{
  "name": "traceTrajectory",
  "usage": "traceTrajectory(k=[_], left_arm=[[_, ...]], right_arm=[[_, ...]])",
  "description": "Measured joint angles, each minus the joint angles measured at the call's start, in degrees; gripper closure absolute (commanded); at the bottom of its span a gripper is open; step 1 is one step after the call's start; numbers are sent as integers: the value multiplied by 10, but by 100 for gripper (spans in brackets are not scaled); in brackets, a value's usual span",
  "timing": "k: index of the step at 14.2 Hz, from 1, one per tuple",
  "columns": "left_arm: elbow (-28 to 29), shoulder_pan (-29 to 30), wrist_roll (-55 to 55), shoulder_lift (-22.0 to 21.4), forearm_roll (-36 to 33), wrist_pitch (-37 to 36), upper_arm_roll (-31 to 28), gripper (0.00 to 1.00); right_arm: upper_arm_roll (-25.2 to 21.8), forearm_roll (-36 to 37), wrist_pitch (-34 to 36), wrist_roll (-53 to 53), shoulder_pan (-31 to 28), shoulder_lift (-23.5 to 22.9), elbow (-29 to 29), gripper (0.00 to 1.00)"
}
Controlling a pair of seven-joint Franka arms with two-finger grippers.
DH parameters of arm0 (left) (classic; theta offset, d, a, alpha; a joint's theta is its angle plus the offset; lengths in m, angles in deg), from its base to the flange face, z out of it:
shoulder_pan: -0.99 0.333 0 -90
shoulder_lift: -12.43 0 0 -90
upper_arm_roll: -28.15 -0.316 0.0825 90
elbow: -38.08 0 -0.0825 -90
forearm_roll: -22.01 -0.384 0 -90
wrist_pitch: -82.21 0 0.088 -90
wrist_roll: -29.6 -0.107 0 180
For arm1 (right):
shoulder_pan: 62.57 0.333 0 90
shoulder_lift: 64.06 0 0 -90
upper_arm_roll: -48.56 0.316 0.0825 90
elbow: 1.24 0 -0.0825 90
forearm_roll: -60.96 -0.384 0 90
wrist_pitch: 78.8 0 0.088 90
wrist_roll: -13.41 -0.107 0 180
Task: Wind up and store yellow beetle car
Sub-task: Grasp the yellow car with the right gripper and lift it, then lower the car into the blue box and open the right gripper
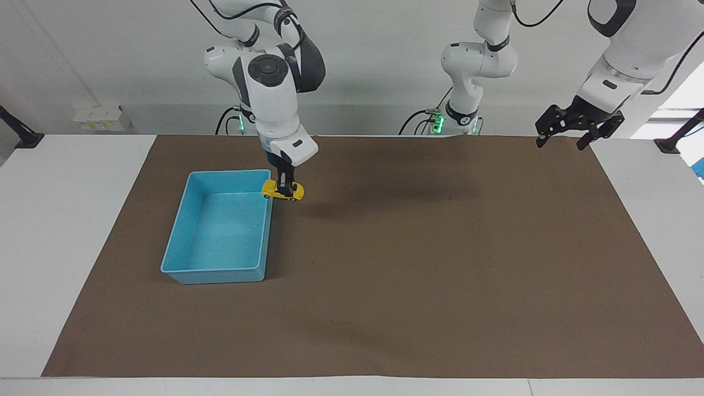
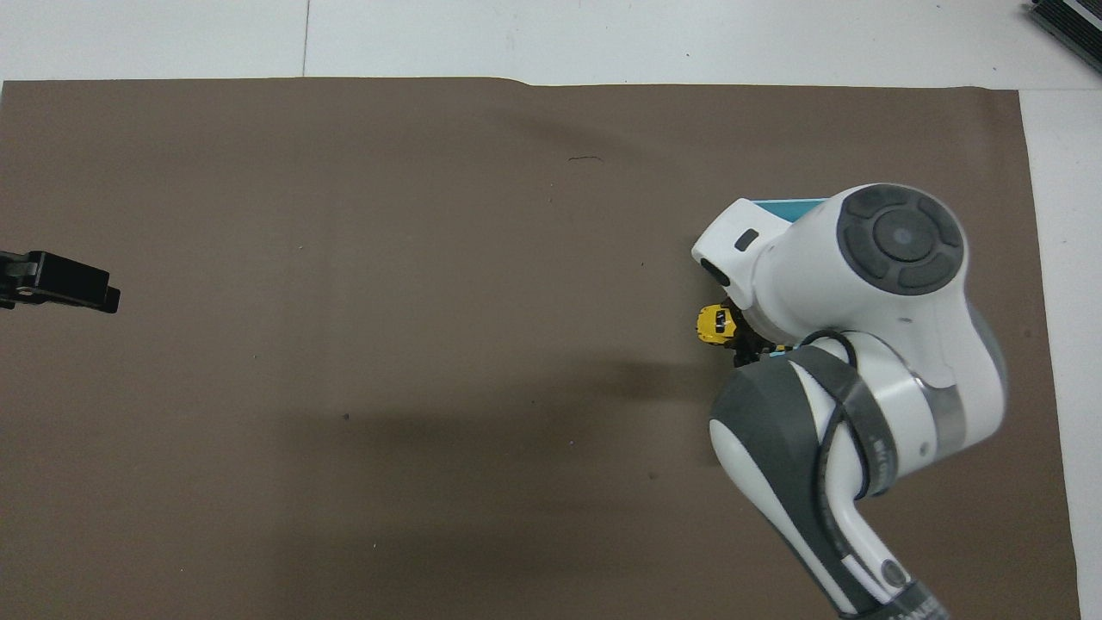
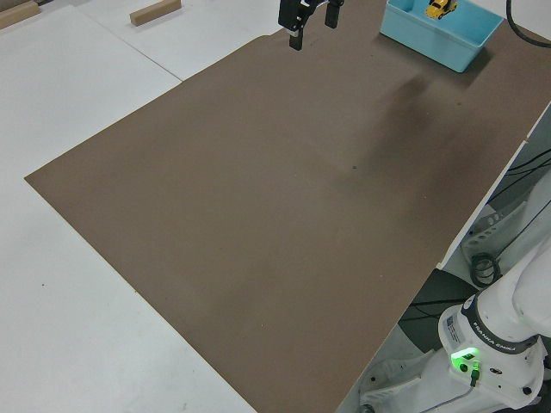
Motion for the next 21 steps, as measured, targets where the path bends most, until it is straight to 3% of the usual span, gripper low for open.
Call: traceTrajectory(k=[3,6,13,21], left_arm=[[0,0,0,0,0,0,0,0],[0,0,0,0,0,0,0,0],[0,0,0,0,0,0,0,0],[0,0,0,0,0,0,0,0]], right_arm=[[-4,0,1,94,-76,6,-17,100],[-5,0,-47,161,-127,20,-71,100],[-2,0,-210,170,-132,27,-203,100],[-3,0,-281,177,-134,0,-246,100]])
